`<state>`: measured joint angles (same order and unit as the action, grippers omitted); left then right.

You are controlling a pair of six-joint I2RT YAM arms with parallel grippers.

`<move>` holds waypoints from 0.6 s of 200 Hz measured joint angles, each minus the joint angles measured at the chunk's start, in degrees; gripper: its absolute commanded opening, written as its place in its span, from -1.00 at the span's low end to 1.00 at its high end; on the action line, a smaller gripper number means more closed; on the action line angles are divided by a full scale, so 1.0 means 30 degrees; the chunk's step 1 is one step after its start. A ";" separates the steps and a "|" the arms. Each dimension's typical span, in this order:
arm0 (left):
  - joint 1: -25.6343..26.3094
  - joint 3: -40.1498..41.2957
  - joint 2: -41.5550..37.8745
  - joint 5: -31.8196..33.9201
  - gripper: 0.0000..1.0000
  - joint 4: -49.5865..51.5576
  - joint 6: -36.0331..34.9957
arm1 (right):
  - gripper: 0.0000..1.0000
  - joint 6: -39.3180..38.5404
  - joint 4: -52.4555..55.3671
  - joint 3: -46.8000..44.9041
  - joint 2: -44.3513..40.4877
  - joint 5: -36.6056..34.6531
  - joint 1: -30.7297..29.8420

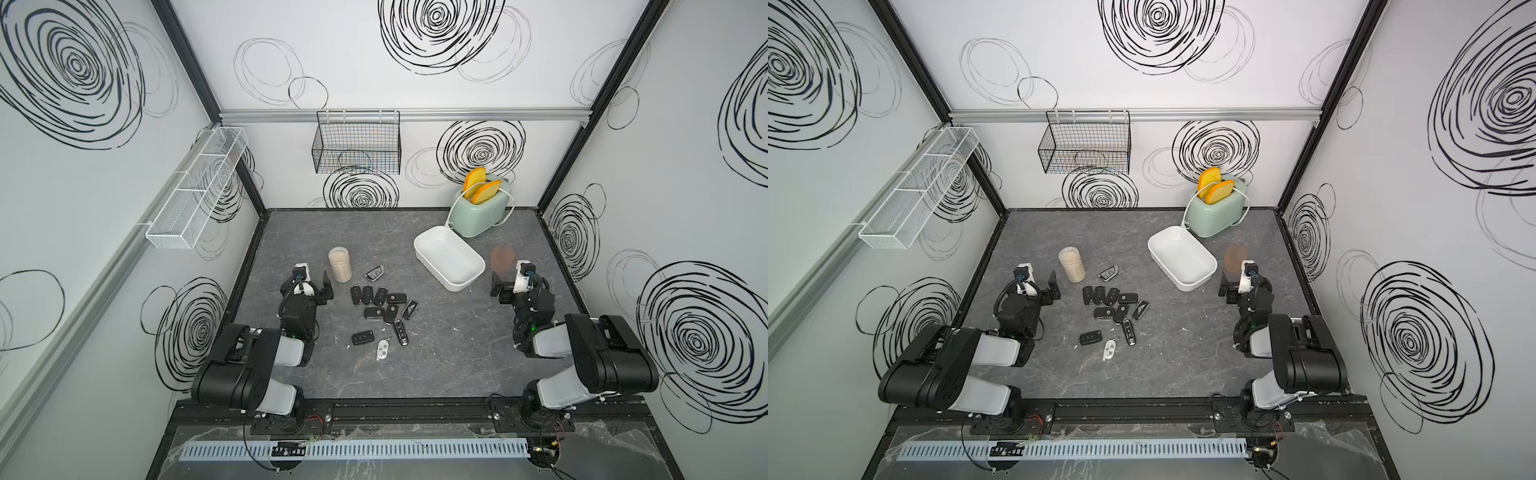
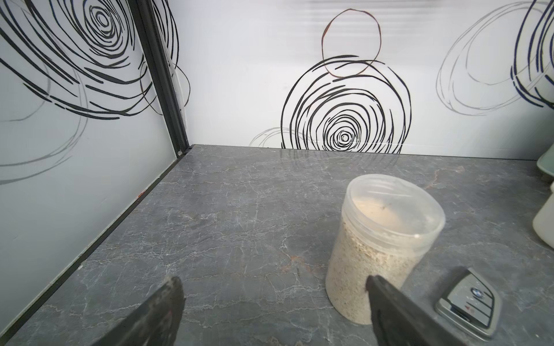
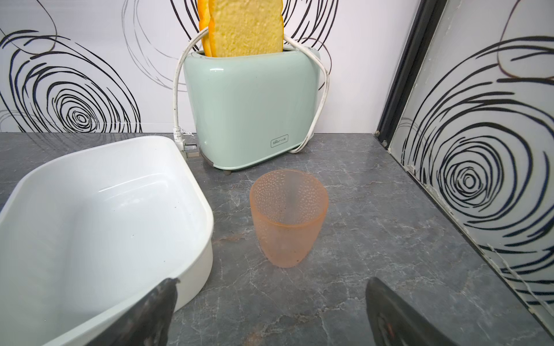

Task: Place the car key into the storage box
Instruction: Adjust the storage box at the center of the board.

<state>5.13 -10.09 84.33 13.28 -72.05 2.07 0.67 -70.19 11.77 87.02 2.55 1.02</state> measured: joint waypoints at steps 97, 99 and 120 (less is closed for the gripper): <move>-0.0270 -0.0044 0.0000 -0.0466 0.96 0.0066 0.0015 | 0.98 0.0000 0.0000 0.0000 0.0000 0.0503 0.0226; -0.0270 -0.0044 0.0000 -0.0488 0.96 0.0066 0.0015 | 0.98 0.0000 0.0000 0.0000 0.0000 0.0510 0.0226; -0.0270 -0.0044 0.0000 -0.0568 0.96 0.0073 0.0015 | 0.98 0.0000 0.0000 0.0000 0.0000 0.0532 0.0226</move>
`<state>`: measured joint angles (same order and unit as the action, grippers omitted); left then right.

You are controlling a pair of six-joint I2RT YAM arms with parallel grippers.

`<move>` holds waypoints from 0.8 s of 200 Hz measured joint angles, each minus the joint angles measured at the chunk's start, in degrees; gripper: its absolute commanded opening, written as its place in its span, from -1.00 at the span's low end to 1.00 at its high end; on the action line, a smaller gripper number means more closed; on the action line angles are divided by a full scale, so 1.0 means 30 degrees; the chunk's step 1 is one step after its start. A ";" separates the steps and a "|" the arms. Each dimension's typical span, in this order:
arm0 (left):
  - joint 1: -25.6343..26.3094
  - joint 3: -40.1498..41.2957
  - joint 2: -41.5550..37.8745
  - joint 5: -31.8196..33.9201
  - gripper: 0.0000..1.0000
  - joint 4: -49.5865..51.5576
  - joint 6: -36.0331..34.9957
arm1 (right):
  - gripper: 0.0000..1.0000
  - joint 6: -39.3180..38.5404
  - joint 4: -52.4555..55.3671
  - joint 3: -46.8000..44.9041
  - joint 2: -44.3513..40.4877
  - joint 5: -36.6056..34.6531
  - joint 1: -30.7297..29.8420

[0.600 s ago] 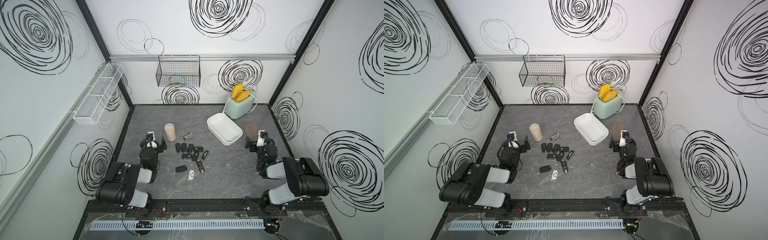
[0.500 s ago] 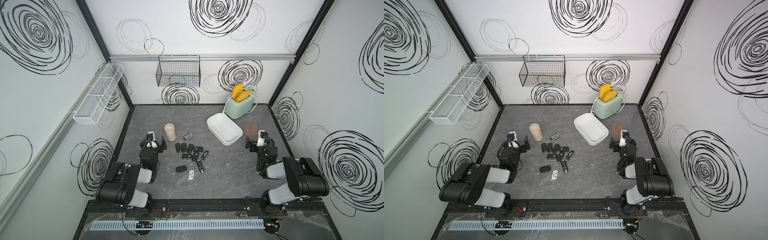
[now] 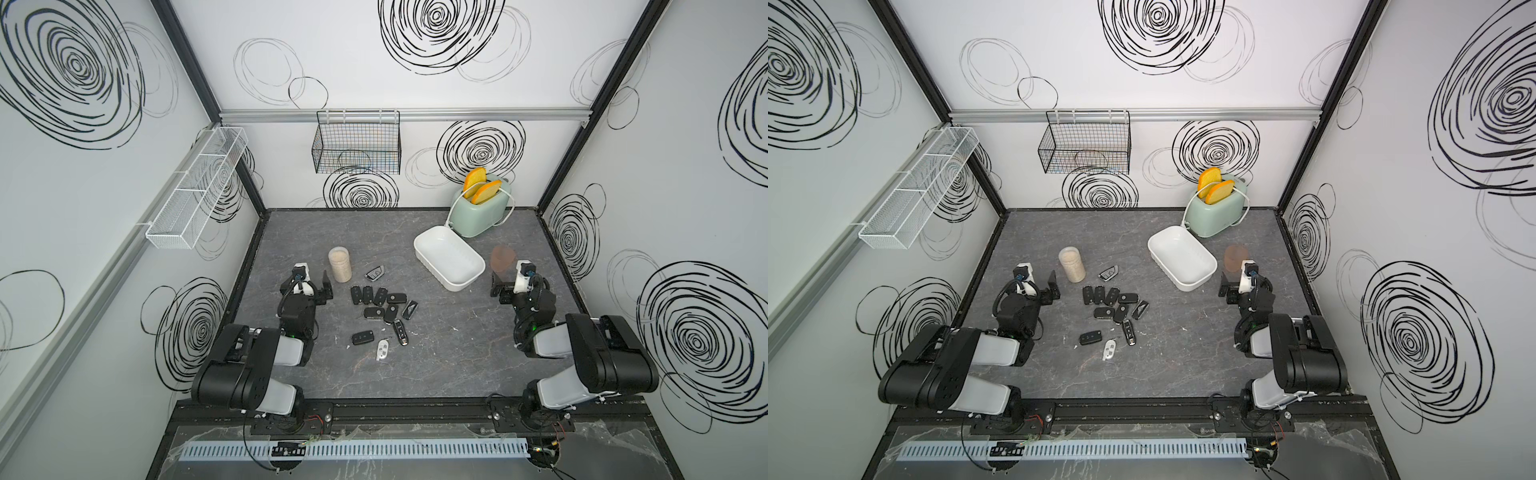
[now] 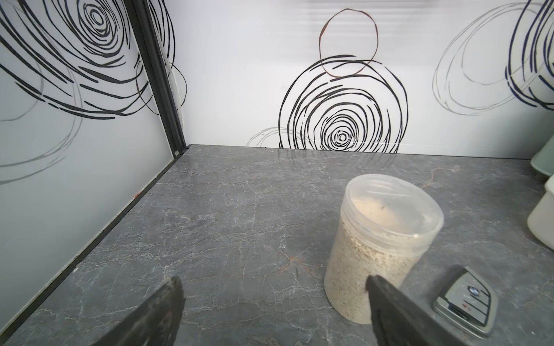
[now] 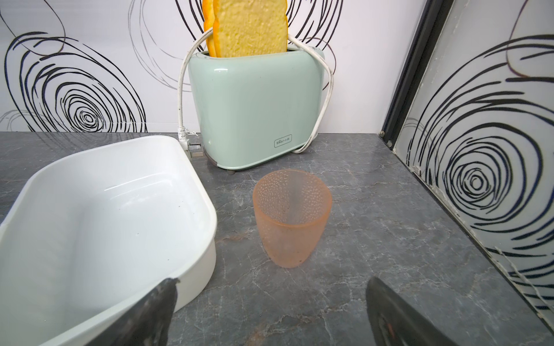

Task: Place the car key into the storage box
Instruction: Adjust the storage box at the center of the board.

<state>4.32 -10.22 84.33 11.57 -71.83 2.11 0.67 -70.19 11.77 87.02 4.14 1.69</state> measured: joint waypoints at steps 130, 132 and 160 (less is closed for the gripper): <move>0.0364 -0.2812 -0.1749 0.0612 0.96 0.4721 -0.0182 | 0.98 0.0561 0.5297 0.2470 -0.3162 -0.0721 0.0022; 0.0386 -0.2871 -0.1836 0.0648 0.96 0.4838 -0.0182 | 0.98 0.0612 0.5428 0.2565 -0.3249 -0.0743 0.0022; 0.0641 -0.3286 -0.3657 0.1042 0.96 0.6579 -0.0270 | 0.98 0.1603 0.8065 0.4000 -0.4160 -0.1056 0.0015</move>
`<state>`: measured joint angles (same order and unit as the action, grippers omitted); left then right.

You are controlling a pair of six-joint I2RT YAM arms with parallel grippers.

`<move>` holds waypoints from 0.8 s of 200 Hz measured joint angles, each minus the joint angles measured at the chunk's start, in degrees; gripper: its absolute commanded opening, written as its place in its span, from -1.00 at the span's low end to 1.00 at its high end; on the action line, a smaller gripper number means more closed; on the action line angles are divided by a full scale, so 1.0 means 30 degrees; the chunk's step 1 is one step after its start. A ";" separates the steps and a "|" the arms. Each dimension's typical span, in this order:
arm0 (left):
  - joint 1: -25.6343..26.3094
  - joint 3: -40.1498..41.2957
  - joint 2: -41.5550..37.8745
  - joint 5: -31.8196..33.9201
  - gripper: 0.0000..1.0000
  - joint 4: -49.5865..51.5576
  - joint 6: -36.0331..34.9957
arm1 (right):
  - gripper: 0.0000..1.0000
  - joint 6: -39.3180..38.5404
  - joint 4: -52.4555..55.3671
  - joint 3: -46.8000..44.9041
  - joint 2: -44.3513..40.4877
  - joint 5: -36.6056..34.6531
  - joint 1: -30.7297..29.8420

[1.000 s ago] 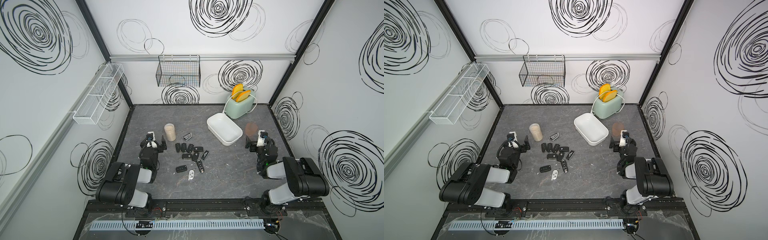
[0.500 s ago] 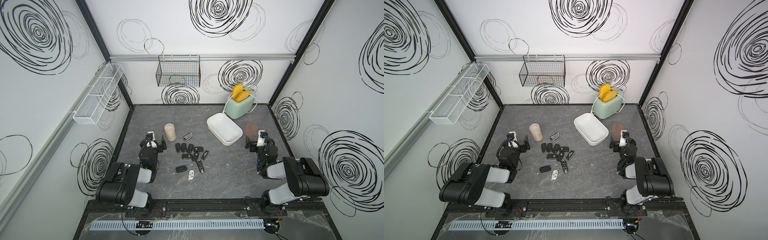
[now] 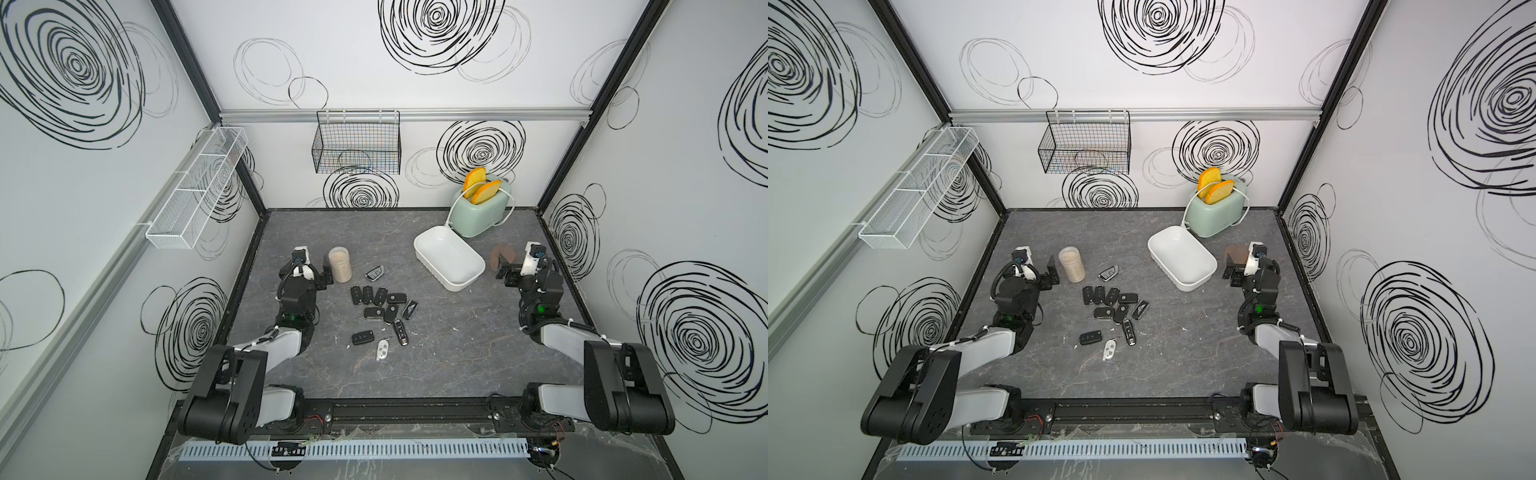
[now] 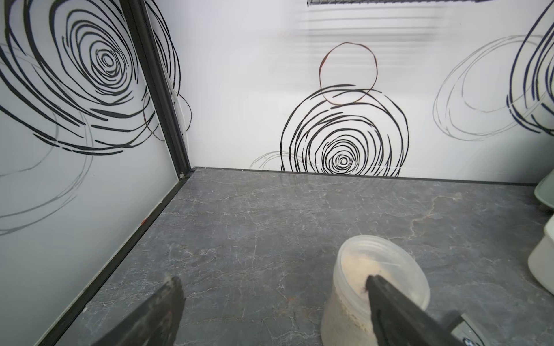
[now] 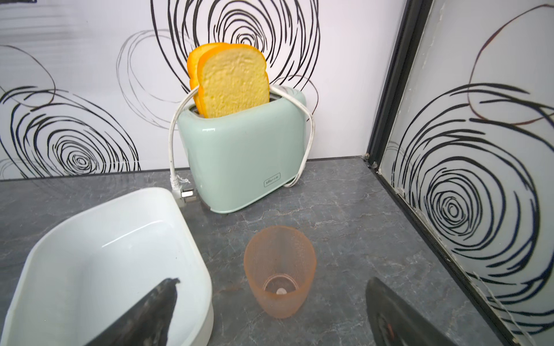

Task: Place the car key into the storage box
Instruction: Adjust the storage box at the center of the board.

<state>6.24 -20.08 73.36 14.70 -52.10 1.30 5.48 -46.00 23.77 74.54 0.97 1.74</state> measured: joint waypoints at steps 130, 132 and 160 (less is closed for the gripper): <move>0.1107 -1.0098 -0.1297 -0.2565 0.96 1.4637 0.6084 | 0.88 0.0233 1.4083 1.0928 0.4342 0.2514 -0.6965; 0.1151 -1.0185 -0.1253 -0.2674 0.96 1.4746 0.6178 | 0.86 0.0160 1.4185 1.1030 0.4481 0.2499 -0.7053; 0.2186 -1.1985 0.0138 -0.3942 0.96 1.6859 0.7322 | 0.65 -0.0940 1.5897 1.2575 0.6397 0.2674 -0.8116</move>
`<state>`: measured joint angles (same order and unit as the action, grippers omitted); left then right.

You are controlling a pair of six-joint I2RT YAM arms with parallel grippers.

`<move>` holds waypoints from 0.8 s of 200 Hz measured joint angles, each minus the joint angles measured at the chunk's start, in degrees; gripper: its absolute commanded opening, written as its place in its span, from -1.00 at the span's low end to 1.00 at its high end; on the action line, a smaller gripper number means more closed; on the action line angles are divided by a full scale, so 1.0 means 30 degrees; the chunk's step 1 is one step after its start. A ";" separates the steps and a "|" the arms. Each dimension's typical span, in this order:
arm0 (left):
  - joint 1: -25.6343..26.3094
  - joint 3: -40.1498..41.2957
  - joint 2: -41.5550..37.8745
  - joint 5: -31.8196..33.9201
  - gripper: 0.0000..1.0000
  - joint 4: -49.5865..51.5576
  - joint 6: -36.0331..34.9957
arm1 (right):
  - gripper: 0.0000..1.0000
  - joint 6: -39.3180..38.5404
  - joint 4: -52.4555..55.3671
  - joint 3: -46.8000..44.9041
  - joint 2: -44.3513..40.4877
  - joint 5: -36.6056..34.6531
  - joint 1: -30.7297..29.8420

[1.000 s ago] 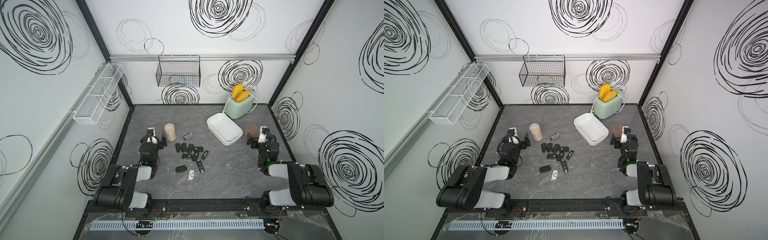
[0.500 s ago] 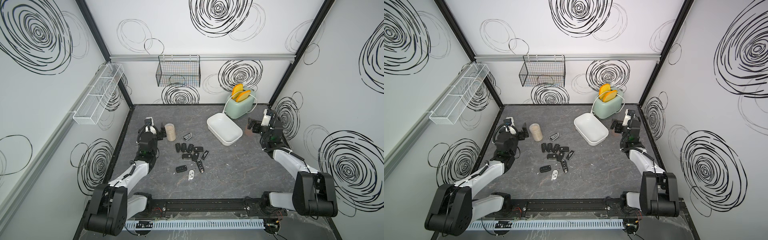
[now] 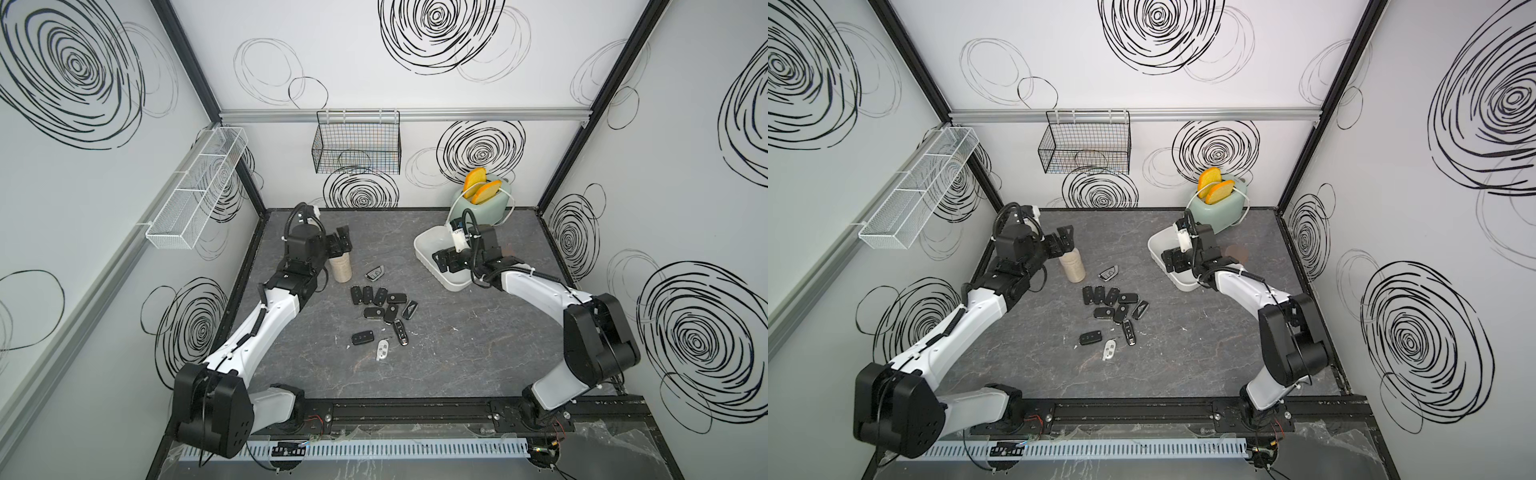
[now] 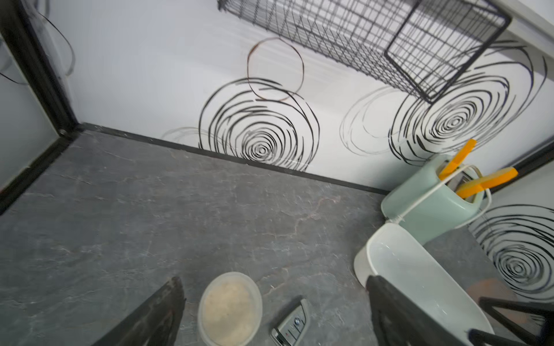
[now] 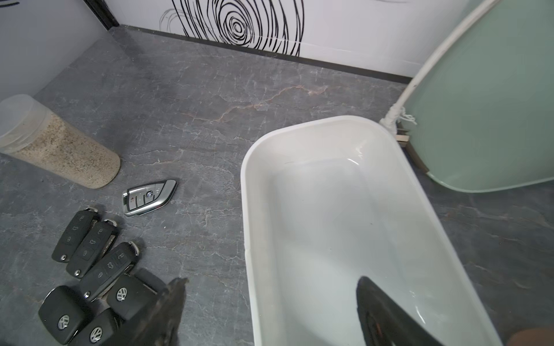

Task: Place the car key into the storage box
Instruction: Adjust the storage box at the center of the board.

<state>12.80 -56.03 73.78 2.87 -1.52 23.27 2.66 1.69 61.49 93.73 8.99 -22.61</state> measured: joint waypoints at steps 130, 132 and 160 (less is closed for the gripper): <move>0.1843 -0.1457 0.0976 -0.1938 0.96 0.3942 0.0991 | -0.47 -0.2601 0.4546 0.4029 0.5326 -0.0401 -0.1013; 0.1843 -0.1450 0.0954 -0.1938 0.96 0.3956 0.0984 | -0.51 -0.2514 0.4575 0.4029 0.5333 -0.0459 -0.1020; 0.1843 -0.1406 0.0831 -0.1931 0.96 0.3963 0.0991 | -0.72 -0.2317 0.4779 0.4029 0.5362 -0.0707 -0.1071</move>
<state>18.33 -60.25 76.27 -2.92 10.37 26.24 -4.29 16.03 73.58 109.82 6.87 -25.82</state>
